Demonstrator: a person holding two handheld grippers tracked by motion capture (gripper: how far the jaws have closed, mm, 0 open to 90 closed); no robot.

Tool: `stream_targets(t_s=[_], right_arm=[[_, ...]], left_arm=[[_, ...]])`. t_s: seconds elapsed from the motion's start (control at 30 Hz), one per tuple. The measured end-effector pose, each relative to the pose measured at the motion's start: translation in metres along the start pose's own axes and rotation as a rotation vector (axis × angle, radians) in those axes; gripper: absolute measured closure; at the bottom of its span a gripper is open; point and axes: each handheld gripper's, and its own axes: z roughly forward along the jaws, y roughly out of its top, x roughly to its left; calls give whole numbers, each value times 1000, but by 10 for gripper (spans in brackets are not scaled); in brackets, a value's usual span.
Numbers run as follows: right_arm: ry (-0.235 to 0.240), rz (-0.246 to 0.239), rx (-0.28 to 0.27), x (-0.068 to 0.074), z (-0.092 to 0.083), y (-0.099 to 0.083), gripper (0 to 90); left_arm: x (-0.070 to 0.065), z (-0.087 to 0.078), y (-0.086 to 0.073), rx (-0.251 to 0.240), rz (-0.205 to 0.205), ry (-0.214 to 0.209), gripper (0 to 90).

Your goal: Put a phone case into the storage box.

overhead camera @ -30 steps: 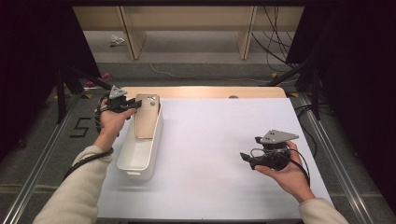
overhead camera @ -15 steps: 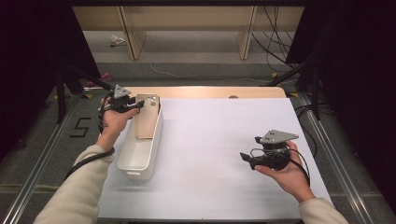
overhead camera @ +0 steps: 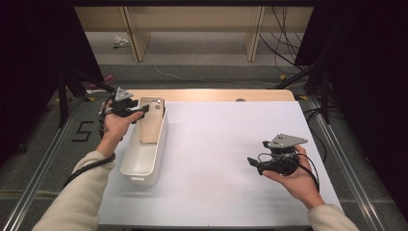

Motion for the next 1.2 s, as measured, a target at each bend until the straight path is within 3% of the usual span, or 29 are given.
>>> stream_targets(t_s=[0.43,0.7,0.83,1.2], right_arm=[[-2,4,0,0,-1,0,184],[-4,4,-3,0,0,0,183],[-5,4,-6,0,-1,0,183],[-5,6,-8,-1,-2,0,180]], left_arm=[[-9,-28,1,-33,-63,-38,250],[-18,-50,-5,-72,-69,-57,155],[-21,-61,-9,-73,-80,-82,135],[-33,-82,-24,-71,-60,-125,67]])
